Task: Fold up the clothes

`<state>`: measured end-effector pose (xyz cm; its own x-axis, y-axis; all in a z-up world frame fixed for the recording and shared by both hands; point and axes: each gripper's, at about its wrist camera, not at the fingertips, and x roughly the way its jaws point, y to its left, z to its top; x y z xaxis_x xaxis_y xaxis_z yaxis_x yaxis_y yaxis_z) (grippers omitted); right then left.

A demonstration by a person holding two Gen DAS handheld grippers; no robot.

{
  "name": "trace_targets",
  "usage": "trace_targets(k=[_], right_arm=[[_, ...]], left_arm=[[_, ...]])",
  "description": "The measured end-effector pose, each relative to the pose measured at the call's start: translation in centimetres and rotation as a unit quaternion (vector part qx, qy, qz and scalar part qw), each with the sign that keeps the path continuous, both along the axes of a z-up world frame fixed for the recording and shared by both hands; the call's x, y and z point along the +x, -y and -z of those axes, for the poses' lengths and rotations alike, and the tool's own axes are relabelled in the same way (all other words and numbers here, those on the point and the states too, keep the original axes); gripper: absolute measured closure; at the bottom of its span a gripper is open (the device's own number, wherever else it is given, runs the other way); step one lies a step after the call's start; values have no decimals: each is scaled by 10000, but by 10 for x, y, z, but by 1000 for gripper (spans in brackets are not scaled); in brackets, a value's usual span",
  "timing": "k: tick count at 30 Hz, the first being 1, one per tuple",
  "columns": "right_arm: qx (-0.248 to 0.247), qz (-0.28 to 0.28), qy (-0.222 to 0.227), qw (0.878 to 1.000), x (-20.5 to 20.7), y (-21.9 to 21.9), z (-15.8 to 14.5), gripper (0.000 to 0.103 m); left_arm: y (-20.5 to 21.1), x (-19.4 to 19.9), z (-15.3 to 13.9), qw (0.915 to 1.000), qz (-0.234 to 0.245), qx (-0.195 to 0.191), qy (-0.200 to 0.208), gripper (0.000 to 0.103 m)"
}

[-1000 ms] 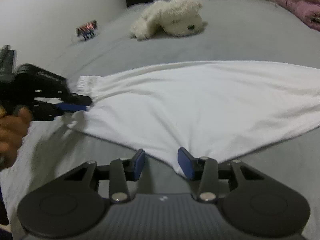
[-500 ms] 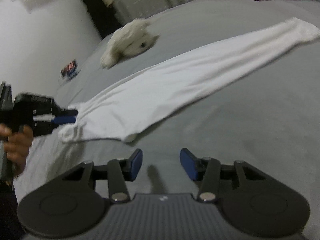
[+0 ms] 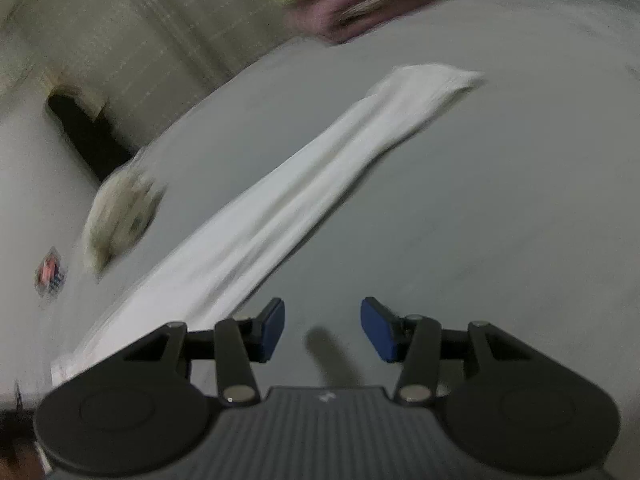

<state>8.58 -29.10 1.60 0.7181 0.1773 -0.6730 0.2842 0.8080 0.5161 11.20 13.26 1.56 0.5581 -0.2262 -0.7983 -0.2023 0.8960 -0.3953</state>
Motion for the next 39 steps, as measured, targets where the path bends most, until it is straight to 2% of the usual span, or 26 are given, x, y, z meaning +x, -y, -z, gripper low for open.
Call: trace_targets(k=[3,7,14,17,21,22,23,26,29,31,34,36,37,39], right_arm=[[-174,434,52,9989,25,39,-3,59],[-416,624,158,9971,68,76,-10,70],[-706,784,55,9944,142,119,-14,69],[-844,787,-453,9923,144,120,-7,69],[-1223,646,-545,9889,131,101,3,69],[-1414,586,-536,9868,127,94,5,70],[-1642,514,-506,9838,122,86,5,69],[-1905,3,-285,9813,108,60,4,69],[-2175,-628,-114,9740,92,29,2,69],[-2476,-964,-75,9640,78,7,2,69],[-2470,-1261,24,9608,59,-12,1,68],[-2274,-1386,79,9638,48,-19,0,65],[-2242,-1442,100,9638,42,-23,-1,64],[-2302,-1516,159,9611,30,-33,-4,63]], left_arm=[[5,-2,1,9998,80,197,47,85],[6,-6,2,9996,97,267,94,84],[14,0,1,9993,101,346,140,81],[18,-3,-4,9993,147,317,159,81],[47,-15,-14,9947,856,324,459,80],[56,-18,-17,9923,1059,347,544,79],[65,-21,-18,9888,1245,511,646,79],[87,-31,-21,9755,1721,1013,918,79],[104,-40,-20,9580,2137,1505,1178,79],[111,-44,-19,9459,2358,1796,1324,79],[119,-47,-14,9306,2610,2178,1360,79],[122,-46,-10,9244,2656,2371,1367,76],[124,-46,-8,9215,2672,2465,1370,70],[128,-45,-2,9155,2656,2690,1377,68]])
